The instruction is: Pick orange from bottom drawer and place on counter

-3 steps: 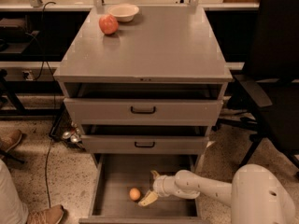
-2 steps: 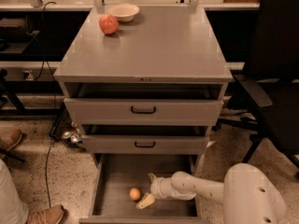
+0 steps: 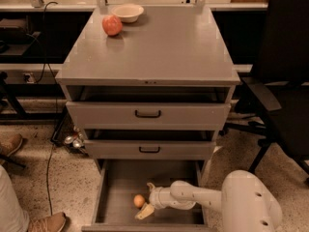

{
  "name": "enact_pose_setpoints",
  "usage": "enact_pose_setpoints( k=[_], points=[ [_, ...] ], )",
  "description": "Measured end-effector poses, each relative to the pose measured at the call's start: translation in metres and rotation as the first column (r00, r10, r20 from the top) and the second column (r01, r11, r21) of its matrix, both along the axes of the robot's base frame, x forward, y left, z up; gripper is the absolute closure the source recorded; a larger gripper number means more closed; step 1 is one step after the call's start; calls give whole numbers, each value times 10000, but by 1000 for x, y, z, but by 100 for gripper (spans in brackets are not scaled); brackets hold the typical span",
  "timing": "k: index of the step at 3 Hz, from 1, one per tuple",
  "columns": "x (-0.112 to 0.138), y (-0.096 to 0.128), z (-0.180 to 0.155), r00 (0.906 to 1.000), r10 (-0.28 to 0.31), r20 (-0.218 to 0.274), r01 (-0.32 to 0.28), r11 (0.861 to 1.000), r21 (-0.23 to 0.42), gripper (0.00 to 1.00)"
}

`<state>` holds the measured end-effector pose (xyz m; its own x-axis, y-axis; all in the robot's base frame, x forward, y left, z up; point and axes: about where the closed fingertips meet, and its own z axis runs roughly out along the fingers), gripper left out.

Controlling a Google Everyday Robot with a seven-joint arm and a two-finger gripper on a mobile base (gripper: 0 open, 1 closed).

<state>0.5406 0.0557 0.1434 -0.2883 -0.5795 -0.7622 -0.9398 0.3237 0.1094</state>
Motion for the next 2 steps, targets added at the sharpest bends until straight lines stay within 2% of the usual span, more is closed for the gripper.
enact_pose_setpoints(
  k=[1,2],
  points=[
    [0,15,-10,9999,161,-13,-161,9997,187,0],
    [2,26,-16,9995,308,23,-308,9989,353,14]
  ],
)
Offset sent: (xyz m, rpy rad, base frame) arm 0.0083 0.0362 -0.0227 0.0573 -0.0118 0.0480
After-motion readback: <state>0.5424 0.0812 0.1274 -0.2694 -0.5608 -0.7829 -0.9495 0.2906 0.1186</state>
